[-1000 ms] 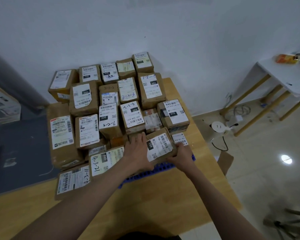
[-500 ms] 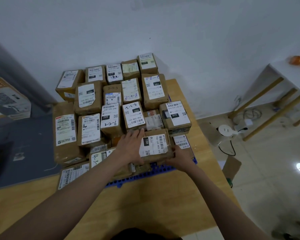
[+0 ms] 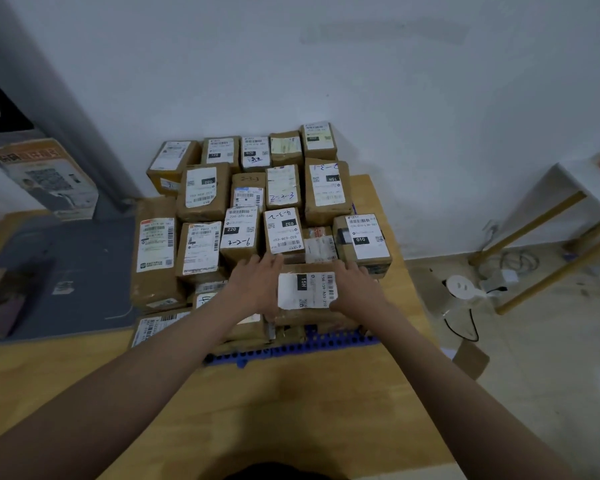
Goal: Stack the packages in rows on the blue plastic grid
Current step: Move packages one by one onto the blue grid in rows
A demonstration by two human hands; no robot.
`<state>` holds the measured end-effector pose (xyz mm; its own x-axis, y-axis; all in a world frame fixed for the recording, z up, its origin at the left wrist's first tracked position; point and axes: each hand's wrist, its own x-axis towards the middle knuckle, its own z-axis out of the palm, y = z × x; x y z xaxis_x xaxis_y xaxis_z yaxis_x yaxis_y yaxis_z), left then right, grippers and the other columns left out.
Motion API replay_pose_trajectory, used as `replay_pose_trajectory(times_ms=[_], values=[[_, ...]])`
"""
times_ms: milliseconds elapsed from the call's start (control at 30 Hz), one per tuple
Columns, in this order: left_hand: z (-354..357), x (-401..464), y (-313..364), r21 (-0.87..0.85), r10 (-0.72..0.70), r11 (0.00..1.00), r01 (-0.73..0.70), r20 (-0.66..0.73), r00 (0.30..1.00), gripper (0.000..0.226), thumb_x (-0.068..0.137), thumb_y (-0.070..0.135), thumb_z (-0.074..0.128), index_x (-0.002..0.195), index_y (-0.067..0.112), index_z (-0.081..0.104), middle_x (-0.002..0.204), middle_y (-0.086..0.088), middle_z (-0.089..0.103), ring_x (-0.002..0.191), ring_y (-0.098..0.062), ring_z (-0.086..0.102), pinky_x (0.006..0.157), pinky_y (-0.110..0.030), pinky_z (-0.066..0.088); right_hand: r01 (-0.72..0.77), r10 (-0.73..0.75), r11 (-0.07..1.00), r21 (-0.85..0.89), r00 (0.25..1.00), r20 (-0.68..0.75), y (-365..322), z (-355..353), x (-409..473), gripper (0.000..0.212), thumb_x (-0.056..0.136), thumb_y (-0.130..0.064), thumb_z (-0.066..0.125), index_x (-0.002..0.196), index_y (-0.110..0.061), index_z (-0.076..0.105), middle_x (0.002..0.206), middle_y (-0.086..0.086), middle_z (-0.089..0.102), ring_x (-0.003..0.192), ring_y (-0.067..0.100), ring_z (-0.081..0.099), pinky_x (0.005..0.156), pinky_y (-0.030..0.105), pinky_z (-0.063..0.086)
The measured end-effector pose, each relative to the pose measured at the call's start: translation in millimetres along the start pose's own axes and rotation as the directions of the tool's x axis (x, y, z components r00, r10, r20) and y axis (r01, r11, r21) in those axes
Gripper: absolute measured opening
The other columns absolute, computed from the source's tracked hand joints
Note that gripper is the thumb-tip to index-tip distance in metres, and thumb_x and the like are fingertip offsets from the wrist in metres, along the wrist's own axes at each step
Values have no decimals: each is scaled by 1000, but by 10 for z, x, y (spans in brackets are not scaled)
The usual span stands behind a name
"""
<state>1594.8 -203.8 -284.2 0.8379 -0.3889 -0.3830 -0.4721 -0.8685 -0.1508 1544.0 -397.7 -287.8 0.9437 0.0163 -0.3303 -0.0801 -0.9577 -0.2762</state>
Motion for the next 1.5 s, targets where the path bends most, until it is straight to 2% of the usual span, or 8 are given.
replay_pose_trajectory(times_ms=[233,333,600,700,900,1033,1200,1500], values=[[-127,-374,-571,3,-94,996,94,-90,991,83,66,48,80,135,20,44,133,-3,45,120,-25,48,92,-40,44,190,-178,965,-180,981,81,-581,-185,51,76,83,-18,71,145,-20,28,141,11,40,130,36,37,93,48,46],[-87,-591,-870,-1,-146,989,146,-97,985,81,67,50,79,134,20,44,130,-3,46,117,-25,50,88,-40,45,241,-222,948,-208,969,110,-873,-253,50,76,82,-16,70,146,-20,29,141,11,40,130,35,38,92,48,46],[285,-1259,-1681,-92,-272,959,267,-38,962,76,76,50,74,138,21,42,135,-4,44,122,-26,49,95,-42,46,333,-303,914,-232,940,157,-1846,-149,-51,68,85,-17,67,144,-18,33,136,11,43,124,33,43,85,43,49],[511,-1560,-2057,-118,-300,948,297,-14,954,71,76,52,74,134,21,45,134,-5,45,121,-27,50,95,-42,45,344,-310,913,-220,934,177,-2293,23,-118,63,88,-19,67,142,-18,35,130,10,45,122,32,45,77,38,46],[943,-2123,-2771,-184,-343,923,338,7,939,70,74,52,75,130,19,49,125,-3,50,116,-24,53,91,-39,44,336,-294,918,-211,933,209,-3201,433,-278,70,86,-22,69,146,-21,34,144,10,41,132,32,39,95,46,43],[1169,-2437,-3149,-194,-356,915,355,31,934,69,74,54,74,128,17,49,126,-3,50,117,-25,52,91,-39,44,359,-322,917,-175,924,207,-3710,668,-422,65,85,-26,68,142,-19,38,139,10,46,127,32,45,97,46,46],[1321,-2731,-3489,-191,-393,900,392,32,919,67,74,55,73,126,18,52,124,-2,52,114,-23,54,88,-37,45,400,-358,901,-170,905,230,-4187,802,-508,56,85,-20,66,135,-19,42,122,7,53,114,27,52,90,44,50],[1352,-2921,-3777,-206,-453,866,456,63,889,70,76,54,72,131,19,47,129,-3,50,118,-23,52,92,-38,44,464,-408,864,-195,873,268,-4619,759,-264,65,86,-23,68,142,-21,36,123,4,52,109,23,54,85,38,49]])
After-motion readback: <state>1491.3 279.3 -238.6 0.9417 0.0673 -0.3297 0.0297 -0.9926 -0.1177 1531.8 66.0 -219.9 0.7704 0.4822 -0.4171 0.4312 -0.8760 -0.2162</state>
